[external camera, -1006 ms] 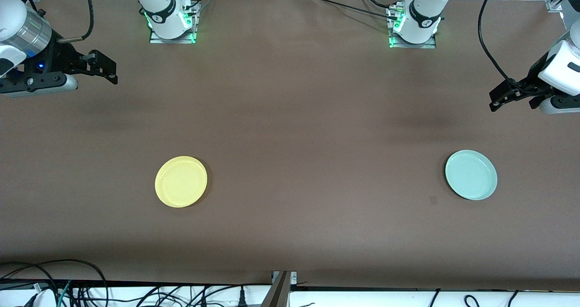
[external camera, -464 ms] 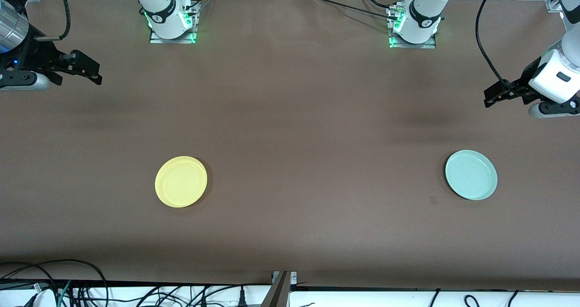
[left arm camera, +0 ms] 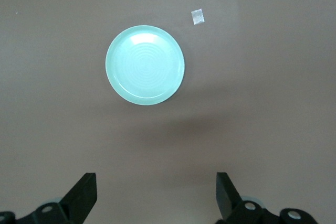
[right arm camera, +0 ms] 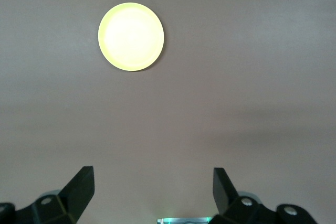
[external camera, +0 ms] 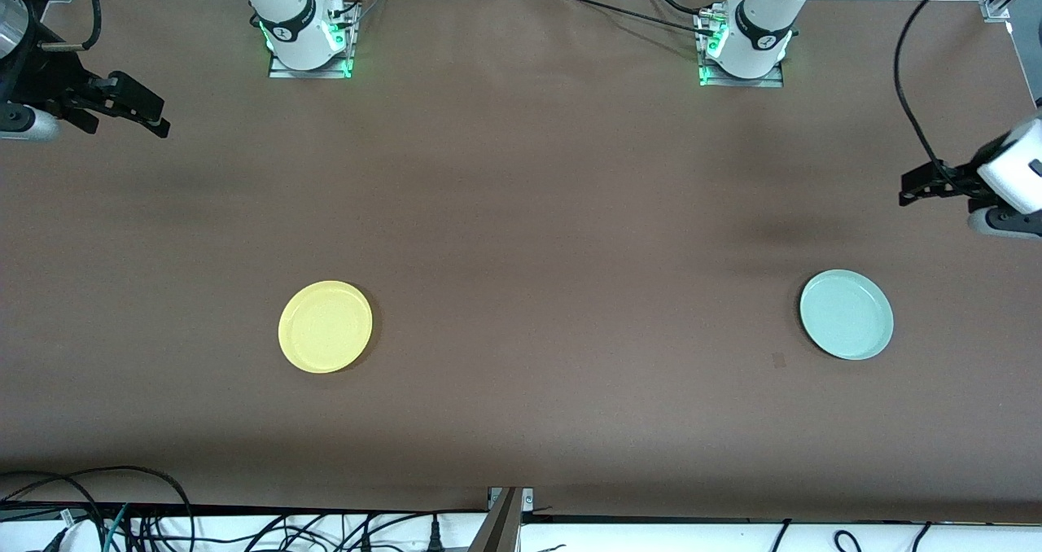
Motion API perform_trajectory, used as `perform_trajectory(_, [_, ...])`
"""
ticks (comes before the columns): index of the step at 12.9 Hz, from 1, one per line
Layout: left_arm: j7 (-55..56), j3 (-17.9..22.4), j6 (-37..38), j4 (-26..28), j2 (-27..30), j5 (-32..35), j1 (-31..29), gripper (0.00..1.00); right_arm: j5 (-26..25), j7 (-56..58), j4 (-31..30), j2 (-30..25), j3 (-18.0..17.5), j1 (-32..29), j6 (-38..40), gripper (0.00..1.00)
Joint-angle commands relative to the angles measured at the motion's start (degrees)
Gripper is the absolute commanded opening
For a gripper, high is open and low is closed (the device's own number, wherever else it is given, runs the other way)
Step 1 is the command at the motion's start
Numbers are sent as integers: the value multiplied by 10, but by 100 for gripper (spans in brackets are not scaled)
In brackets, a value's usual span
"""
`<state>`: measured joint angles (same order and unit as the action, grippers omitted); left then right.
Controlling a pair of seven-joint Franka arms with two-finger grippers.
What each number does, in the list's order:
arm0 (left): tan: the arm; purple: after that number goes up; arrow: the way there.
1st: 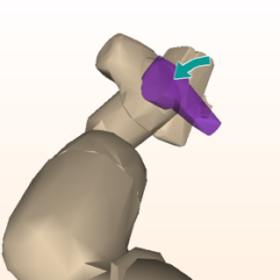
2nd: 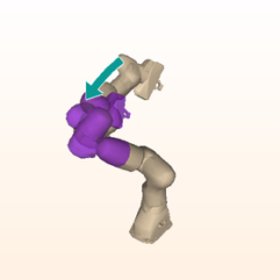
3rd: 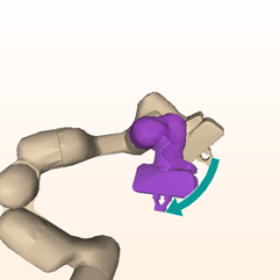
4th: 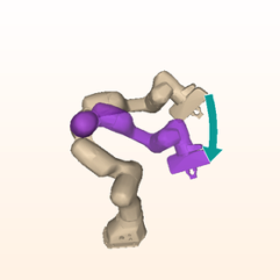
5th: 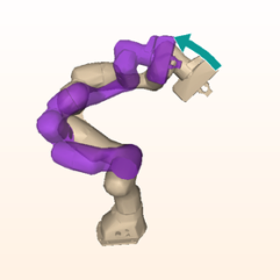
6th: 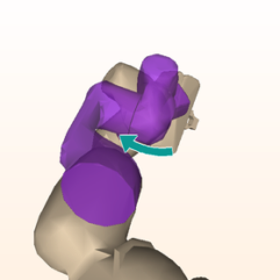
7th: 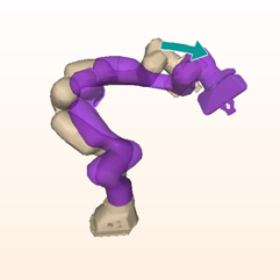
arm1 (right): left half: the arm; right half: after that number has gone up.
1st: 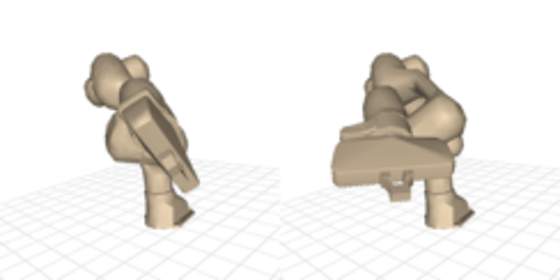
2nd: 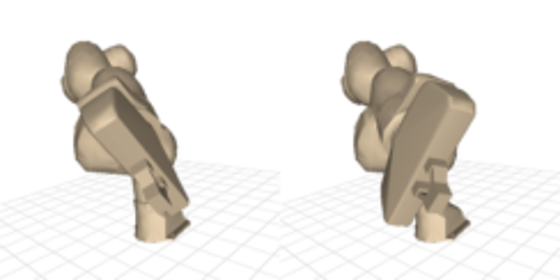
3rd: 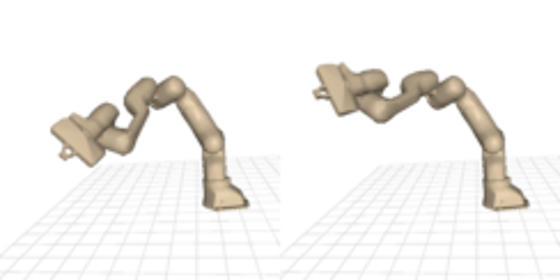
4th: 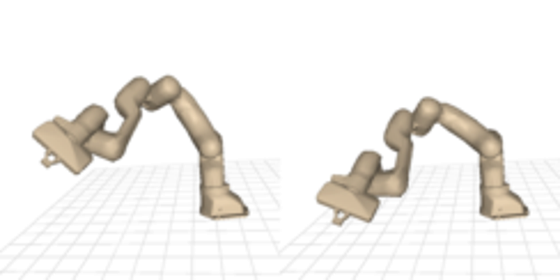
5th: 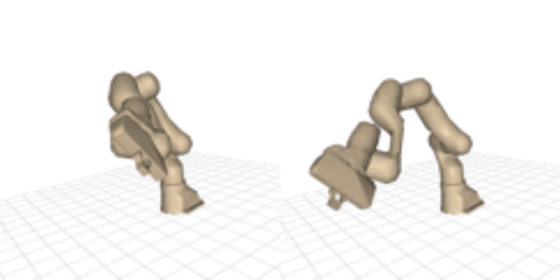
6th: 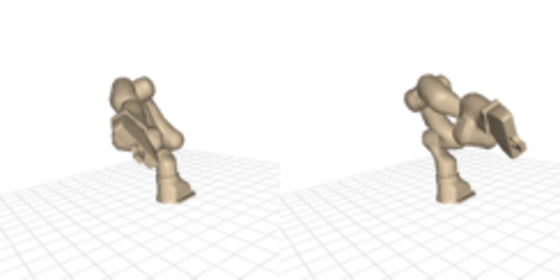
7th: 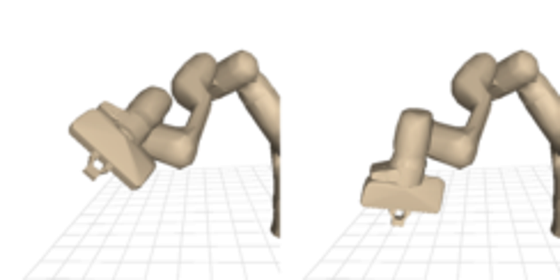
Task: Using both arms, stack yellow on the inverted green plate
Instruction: 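Move the left gripper down toward the rim of the green plate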
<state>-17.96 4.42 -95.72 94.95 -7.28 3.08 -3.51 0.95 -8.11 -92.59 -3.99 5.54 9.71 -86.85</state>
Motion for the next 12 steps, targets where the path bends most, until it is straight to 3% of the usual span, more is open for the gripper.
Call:
perform_trajectory(1, [-95, -2, 8, -71, -87, -14, -36, 100, 9, -6, -14, -10, -3, -1, -4, 100])
perform_trajectory(6, [-244, -2, -115, -80, -213, -90, -92, 100, 2, -6, -51, -38, -15, 0, -9, 100])
perform_trajectory(8, [-283, -2, -190, -78, -261, -91, -101, 100, 1, -9, -48, -46, -32, 0, -5, 100])
perform_trajectory(12, [-372, -5, -331, -79, -344, -91, -120, 100, -2, 5, -50, -50, -33, 0, -3, 100])
